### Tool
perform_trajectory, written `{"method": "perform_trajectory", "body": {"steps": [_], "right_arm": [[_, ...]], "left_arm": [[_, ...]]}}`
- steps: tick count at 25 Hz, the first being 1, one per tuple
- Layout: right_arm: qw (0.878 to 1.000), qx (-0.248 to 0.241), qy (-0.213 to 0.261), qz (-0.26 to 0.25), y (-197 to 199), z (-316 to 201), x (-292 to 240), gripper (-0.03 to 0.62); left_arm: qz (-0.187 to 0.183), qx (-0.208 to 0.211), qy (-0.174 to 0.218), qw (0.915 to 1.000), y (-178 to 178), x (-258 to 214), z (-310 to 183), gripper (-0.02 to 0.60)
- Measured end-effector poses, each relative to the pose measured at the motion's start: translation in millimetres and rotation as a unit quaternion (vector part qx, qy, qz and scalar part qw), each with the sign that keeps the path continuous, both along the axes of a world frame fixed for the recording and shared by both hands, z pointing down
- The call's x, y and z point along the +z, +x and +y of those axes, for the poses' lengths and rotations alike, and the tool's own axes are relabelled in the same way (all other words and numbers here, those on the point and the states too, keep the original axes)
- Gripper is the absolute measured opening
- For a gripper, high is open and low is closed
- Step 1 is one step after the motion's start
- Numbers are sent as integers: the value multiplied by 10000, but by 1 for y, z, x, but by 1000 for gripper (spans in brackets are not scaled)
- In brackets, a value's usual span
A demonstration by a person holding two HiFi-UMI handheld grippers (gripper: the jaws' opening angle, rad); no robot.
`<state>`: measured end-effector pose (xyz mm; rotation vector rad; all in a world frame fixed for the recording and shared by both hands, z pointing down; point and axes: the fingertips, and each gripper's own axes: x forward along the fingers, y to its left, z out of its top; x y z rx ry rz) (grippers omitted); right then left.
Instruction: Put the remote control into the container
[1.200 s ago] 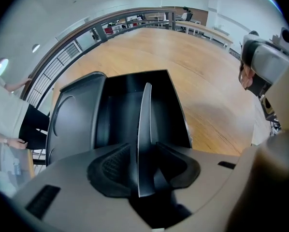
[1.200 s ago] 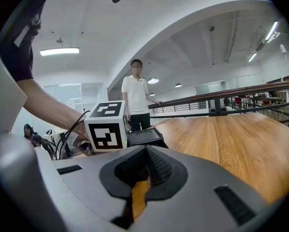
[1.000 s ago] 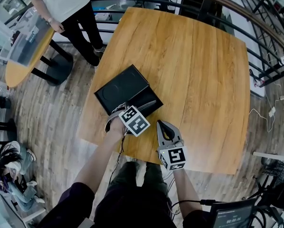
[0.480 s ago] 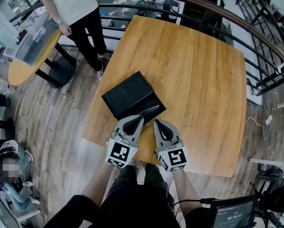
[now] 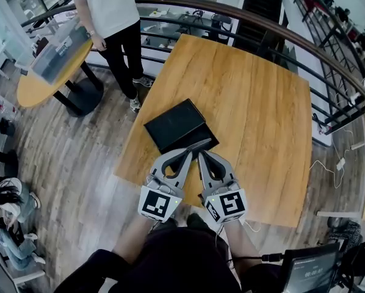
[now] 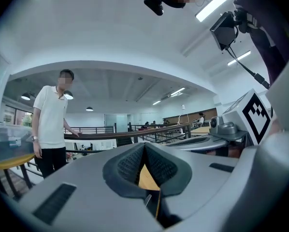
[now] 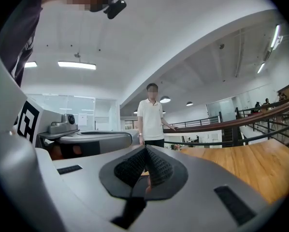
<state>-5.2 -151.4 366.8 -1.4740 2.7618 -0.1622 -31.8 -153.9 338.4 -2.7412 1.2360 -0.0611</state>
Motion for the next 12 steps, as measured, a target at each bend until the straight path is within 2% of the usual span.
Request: {"method": "perform_trajectory", "body": {"steps": [12], "right_arm": [[9991, 31, 371, 211, -28, 12, -25, 14]], "left_arm": [[99, -188, -44, 9998, -34, -8, 9, 9]]}}
